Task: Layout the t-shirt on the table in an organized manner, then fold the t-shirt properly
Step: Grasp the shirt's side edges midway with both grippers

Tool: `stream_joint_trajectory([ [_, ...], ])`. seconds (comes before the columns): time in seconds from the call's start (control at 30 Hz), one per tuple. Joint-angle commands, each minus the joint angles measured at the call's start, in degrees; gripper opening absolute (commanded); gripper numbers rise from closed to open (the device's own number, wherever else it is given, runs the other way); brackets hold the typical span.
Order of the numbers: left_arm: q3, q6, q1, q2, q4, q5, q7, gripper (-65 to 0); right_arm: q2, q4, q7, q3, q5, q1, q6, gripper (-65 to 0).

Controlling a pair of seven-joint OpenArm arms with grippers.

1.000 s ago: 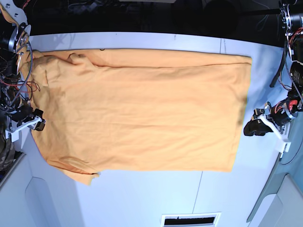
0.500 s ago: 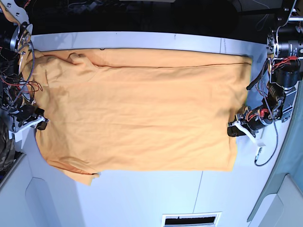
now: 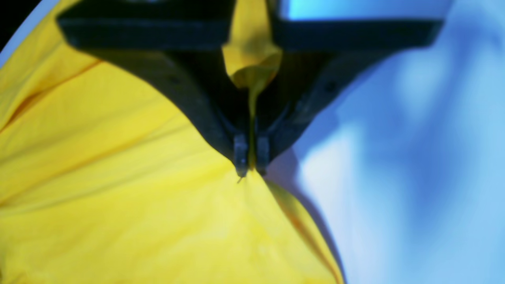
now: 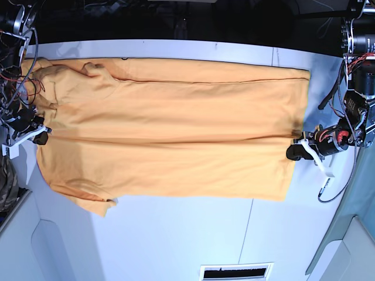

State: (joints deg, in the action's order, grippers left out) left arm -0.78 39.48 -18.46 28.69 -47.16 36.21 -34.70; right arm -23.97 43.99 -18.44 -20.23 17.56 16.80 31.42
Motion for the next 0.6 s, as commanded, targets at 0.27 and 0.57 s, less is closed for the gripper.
stream_joint_trajectory([
  [0.27,-0.31,0.52,5.86,5.38,-14.51,7.32,-3.02,-65.0,-1.07,18.67,-4.22,-1.29,5.57,-8.61,0.33,-65.0],
  [0.57,-0.31,0.52,9.33,6.08,-15.28,7.28,-3.04,-65.0,-1.05,20.28,-4.52,-6.82,7.37,-13.94,0.33,-65.0],
])
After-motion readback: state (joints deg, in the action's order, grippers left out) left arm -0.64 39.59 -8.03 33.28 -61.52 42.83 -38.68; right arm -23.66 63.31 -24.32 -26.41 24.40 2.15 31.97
